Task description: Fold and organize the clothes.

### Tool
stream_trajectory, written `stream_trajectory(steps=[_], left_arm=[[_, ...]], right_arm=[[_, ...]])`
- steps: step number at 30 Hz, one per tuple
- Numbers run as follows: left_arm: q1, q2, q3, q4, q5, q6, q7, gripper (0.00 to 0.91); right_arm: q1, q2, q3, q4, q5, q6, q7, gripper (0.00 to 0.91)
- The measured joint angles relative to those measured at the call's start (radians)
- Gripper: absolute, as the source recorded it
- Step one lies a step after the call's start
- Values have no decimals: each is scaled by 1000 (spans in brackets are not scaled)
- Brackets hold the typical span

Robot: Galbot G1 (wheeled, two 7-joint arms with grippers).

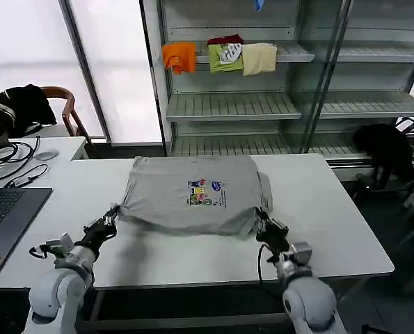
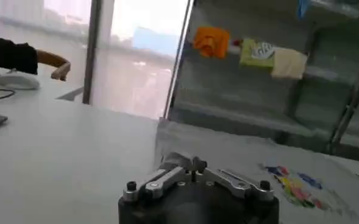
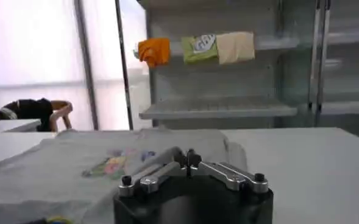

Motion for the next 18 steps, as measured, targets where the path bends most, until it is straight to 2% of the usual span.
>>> stream_trajectory(steps=[18], left_arm=[[-200,-12,50,239,45,-20,19,0]], right_arm=[[333,88,-11,-382,-58,19,-36,0]])
